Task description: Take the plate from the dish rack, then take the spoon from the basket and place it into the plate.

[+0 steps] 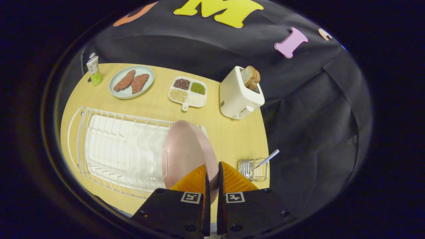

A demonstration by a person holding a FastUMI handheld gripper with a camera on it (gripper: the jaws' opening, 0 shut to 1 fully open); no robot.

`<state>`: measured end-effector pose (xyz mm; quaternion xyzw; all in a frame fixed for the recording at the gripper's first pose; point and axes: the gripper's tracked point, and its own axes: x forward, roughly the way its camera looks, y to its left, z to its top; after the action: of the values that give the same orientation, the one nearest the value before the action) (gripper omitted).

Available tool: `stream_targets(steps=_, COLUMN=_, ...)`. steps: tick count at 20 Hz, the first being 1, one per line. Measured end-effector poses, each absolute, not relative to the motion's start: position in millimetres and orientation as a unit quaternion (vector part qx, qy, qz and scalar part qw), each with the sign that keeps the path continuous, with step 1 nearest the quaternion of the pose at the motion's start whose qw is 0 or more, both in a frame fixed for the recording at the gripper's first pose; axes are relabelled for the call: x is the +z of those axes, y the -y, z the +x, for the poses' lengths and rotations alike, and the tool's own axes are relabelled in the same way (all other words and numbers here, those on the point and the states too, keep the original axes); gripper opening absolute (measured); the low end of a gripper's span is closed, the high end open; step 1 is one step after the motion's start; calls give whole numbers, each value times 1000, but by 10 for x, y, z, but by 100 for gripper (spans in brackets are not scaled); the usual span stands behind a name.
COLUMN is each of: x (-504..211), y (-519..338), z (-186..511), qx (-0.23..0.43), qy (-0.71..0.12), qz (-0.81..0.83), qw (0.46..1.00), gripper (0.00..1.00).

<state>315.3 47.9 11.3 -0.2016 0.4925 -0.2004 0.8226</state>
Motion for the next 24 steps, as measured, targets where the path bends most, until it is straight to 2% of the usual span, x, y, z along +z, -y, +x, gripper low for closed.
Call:
stream_targets(steps=7, x=122, y=-522, z=3018, qx=-232, qy=-465, qz=-180, qw=835, gripper=13)
stream_targets(steps=11, x=322, y=-428, z=2938, qx=-257, qy=-418, qz=-178, qw=853, gripper=13)
stream_targets(steps=13, x=373, y=-507, z=2757, qx=-239, qy=-410, qz=-149, qw=868, gripper=13)
stream_targets(steps=18, x=218, y=-680, z=2034, qx=-135, qy=-409, qz=-77, qw=899, gripper=13)
stream_targets(steps=24, x=-315, y=-592, z=1071, qx=-59, qy=-420, qz=-2, qw=906, gripper=13)
